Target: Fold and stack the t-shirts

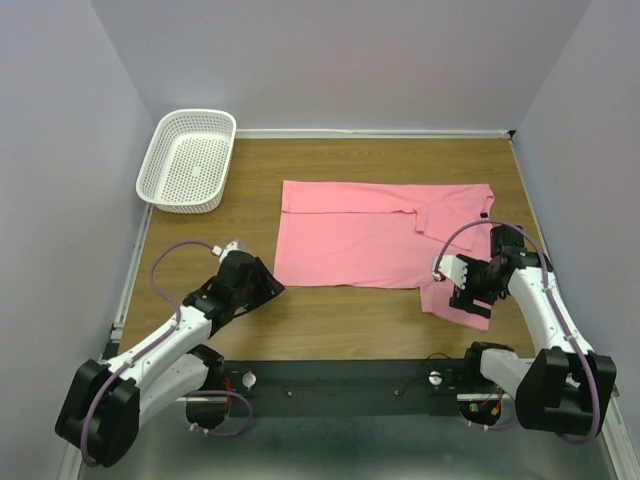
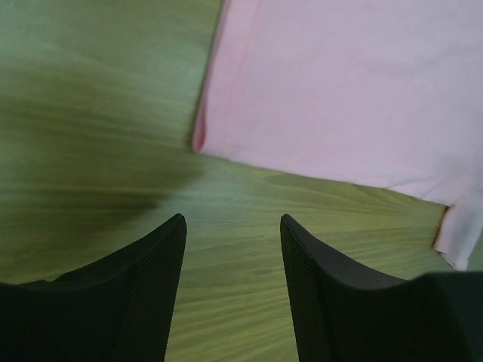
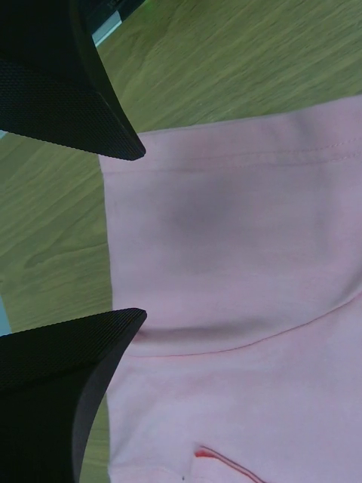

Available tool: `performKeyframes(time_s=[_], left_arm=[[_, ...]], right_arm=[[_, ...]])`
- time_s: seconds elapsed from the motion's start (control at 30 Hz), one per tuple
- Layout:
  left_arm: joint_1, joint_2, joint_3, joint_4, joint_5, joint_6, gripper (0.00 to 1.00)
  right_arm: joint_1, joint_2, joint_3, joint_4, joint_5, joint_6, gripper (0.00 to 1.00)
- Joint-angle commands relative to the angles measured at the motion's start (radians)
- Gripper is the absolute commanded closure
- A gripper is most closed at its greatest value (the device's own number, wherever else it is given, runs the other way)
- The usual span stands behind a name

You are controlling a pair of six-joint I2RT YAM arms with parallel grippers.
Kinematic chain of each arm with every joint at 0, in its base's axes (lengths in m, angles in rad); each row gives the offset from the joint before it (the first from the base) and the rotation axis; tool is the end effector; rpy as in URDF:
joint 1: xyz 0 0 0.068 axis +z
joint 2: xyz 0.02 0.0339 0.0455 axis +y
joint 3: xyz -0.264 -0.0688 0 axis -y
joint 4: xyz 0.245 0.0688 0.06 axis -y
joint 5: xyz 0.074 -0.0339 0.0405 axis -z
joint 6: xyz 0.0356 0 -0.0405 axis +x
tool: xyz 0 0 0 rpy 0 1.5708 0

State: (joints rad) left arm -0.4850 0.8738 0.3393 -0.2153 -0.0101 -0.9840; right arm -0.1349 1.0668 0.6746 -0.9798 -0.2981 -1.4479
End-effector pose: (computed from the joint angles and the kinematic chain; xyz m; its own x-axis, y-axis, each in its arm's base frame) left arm 0.1524 -0.0799 0.1681 -0.7166 -0.5636 -0.4109 -0.2475 0.7563 -0.6056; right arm 0.1631 -0.0116 0.2006 -0.1896 -0.9316 -0.3100 -0.9554 0.2479 -0.1607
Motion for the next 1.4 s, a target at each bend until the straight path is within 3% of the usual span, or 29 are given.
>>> performKeyframes(time_s=[0.0,0.33,0.53,0.67,0.77,0.87,0.93,1.1,1.2,1.23,1.33,1.37], left_arm=[[0.002,0.063,0.026,-0.091,-0.045,-0.103,0.39],[0.003,0.273,0.148,-0.041,-0.143,-0.127,0.43],[0.003,0.329,0.182,-0.024,-0.149,-0.094,0.46],[0.002,0.268,0.188,-0.027,-0.102,0.0,0.45],[0.003,0.097,0.19,0.064,0.003,0.248,0.42],[0.003,-0.057,0.179,0.155,0.091,0.362,0.39],[0.003,-0.18,0.198,0.165,0.066,0.438,0.3],[0.005,-0.21,0.279,0.159,0.082,0.542,0.29],[0.006,-0.153,0.415,0.05,0.058,0.649,0.3],[0.006,-0.145,0.437,0.0,0.018,0.703,0.3],[0.006,-0.142,0.463,-0.022,-0.054,0.757,0.3],[0.005,-0.148,0.455,-0.019,-0.08,0.769,0.29]], right_arm=[[-0.005,0.004,0.025,0.026,0.027,0.03,0.14],[-0.005,0.052,0.039,0.026,-0.061,0.096,0.14],[-0.006,0.01,0.01,0.009,0.039,0.038,0.13],[-0.023,0.028,0.034,-0.04,0.157,-0.08,0.13],[-0.037,0.08,0.098,-0.15,0.133,-0.14,0.14],[-0.035,0.143,0.105,-0.212,0.09,-0.172,0.18],[-0.028,0.154,0.07,-0.183,0.091,-0.163,0.19],[0.087,0.179,-0.083,0.077,0.214,-0.02,0.2],[0.126,0.27,-0.099,0.173,0.254,0.07,0.3],[0.129,0.294,-0.081,0.188,0.249,0.114,0.42],[0.133,0.352,-0.073,0.21,0.249,0.152,0.58],[0.133,0.352,-0.07,0.226,0.246,0.174,0.7]])
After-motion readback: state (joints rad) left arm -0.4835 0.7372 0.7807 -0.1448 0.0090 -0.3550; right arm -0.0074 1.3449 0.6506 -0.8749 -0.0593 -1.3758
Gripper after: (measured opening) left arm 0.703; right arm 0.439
